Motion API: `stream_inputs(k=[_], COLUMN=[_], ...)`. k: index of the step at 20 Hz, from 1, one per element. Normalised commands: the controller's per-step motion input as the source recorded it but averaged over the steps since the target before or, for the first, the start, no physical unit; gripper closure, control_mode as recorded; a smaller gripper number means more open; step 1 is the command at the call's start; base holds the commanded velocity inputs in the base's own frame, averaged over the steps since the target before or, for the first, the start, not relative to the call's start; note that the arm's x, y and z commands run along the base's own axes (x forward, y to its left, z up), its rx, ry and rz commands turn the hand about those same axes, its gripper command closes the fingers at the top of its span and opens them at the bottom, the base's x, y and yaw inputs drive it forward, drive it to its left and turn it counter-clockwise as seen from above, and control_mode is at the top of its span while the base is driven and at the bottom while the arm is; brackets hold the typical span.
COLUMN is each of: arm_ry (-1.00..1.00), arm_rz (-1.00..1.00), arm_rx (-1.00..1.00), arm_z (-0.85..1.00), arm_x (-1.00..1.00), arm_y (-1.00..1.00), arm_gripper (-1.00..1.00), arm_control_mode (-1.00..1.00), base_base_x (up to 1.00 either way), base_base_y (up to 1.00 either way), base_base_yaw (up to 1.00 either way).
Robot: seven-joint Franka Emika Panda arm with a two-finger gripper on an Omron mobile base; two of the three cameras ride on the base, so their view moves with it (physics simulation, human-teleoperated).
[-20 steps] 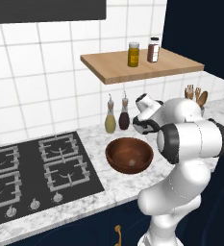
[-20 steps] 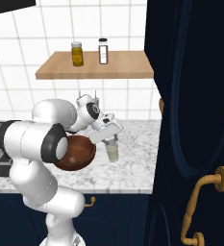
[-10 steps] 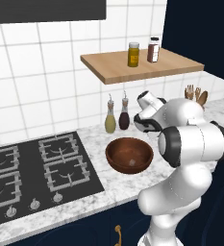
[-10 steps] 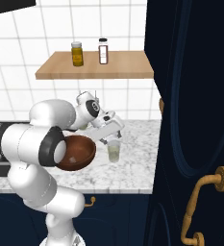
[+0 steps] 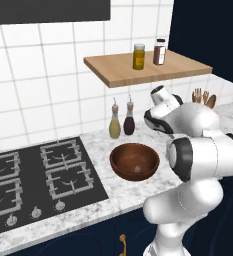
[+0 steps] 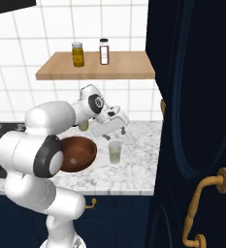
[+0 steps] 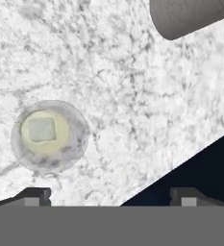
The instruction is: Grab a lemon wedge from the fridge and one ice cube from the ice bowl, and put them in the glass of lemonade.
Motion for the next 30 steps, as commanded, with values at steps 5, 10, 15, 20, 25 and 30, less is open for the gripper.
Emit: stream_inputs(k=[5,10,15,20,25,30], arm_ry=[-0.38,-0.39,-0.28,-0.21,-0.21,0.00], arm_rz=[-0.10,-0.06,0.00,0.00,0.03,0.00], arm_rx=[0.31,0.24,0.06,-0.01,0.00,0.00], arm_z=[0.45,0.11,0.07,0.10,0.03,0.00], arm_x=[-0.80,-0.88,-0.96,-0.96,-0.90,0.00], arm_y=[0.43,0.90,0.75,0.15,0.00,0.00], arm_gripper=[-1.00,-1.00,-1.00,-1.00,-1.00,-1.00], arm_control_mode=[-1.00,-1.00,-1.00,-1.00,-1.00,1.00], base_base_x=[0.00,0.00,0.00,0.00,0.00,-1.00], base_base_y=[0.00,0.00,0.00,0.00,0.00,0.00], base_base_yaw=[0.00,0.00,0.00,0.00,0.00,0.05])
